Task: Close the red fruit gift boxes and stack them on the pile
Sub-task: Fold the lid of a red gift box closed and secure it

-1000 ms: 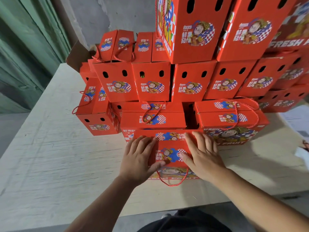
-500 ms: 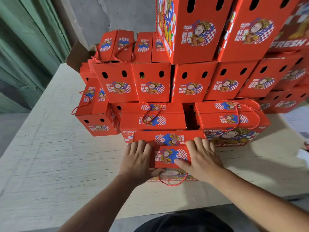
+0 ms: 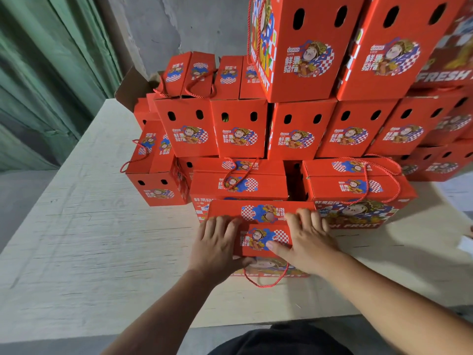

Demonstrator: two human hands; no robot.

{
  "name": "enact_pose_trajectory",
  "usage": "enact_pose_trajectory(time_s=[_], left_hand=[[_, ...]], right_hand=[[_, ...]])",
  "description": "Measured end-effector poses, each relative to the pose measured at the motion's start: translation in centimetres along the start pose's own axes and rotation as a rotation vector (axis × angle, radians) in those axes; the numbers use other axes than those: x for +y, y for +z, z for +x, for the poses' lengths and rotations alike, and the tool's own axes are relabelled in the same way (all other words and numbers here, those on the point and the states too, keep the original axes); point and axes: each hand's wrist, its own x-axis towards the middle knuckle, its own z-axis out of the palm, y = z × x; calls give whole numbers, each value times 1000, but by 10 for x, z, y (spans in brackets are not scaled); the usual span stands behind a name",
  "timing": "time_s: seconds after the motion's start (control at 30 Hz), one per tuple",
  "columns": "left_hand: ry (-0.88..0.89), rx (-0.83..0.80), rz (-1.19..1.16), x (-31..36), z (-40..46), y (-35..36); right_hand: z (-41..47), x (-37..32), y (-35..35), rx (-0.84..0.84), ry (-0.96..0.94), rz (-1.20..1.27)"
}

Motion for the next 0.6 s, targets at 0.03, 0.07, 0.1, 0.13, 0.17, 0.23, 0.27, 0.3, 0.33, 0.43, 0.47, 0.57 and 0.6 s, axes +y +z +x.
enact_pose_trajectory(time_s=[0.03, 0.07, 0.1, 0.13, 0.17, 0.23, 0.27, 0.3, 0.33, 0.43, 0.47, 0.57, 0.6], left_hand=[[6, -49, -10, -1, 3, -1], [13, -112, -13, -2, 6, -3], [17, -188, -5, -3, 9, -6], [17, -256, 12, -4, 12, -8], [15, -303, 31, -4, 14, -9], [7, -318, 63, -2, 16, -11], [8, -265, 66, 1, 14, -11], [13, -176, 56, 3, 9, -10], [15, -70, 33, 6, 2, -7], [-30, 144, -21, 14, -10, 0], [-40, 154, -13, 16, -12, 1], [-24, 161, -13, 15, -15, 0], [-14, 155, -14, 13, -15, -1]], right_hand=[[4, 1, 1, -68, 2, 64], [8, 2, 0, -133, -5, 119], [12, 3, -2, -197, -13, 157], [16, 4, -6, -257, -13, 183], [18, 5, -10, -312, -7, 196], [21, 6, -16, -388, 6, 211], [21, 7, -19, -405, 3, 217], [20, 7, -21, -408, -9, 227], [19, 9, -23, -379, -25, 250], [23, 20, -36, -139, -71, 439], [28, 25, -42, -108, -76, 507], [47, 36, -64, -253, -138, 457], [55, 37, -71, -324, -177, 371]])
